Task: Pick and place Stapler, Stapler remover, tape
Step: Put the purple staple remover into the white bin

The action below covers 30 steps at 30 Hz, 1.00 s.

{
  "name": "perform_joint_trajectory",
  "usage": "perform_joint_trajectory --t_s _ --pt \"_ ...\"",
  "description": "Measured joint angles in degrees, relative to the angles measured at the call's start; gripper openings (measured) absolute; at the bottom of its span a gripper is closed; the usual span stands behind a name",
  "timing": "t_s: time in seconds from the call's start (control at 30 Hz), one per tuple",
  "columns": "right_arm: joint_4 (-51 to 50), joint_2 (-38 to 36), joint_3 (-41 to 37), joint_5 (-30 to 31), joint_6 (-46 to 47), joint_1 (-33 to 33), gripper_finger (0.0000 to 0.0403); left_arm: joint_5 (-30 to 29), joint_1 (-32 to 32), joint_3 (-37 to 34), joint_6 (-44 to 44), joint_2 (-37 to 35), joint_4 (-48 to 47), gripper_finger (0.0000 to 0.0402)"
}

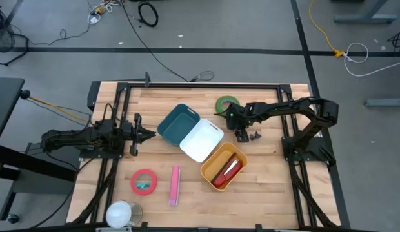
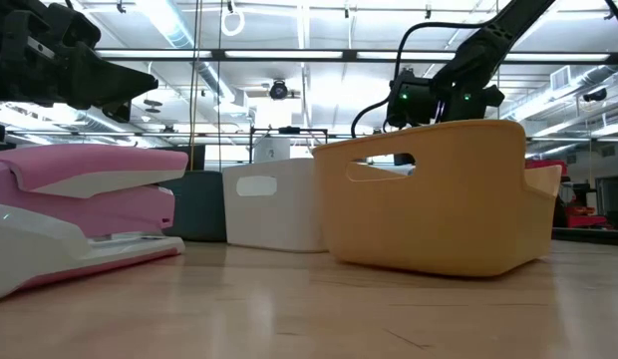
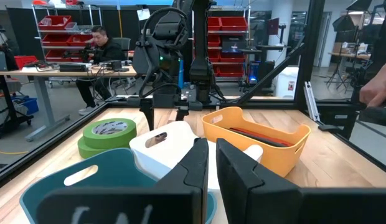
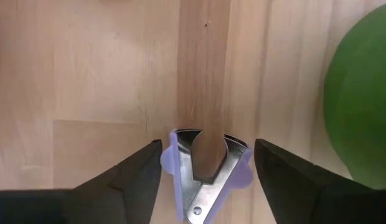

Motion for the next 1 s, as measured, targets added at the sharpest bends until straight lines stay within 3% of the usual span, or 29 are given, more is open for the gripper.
perform_joint_trajectory --t_s 1.0 --pt "-0.16 -0.4 0.0 0.09 0.35 0.04 0.0158 0.0 0.0 0.01 0.01 0.0 -0.02 0.0037"
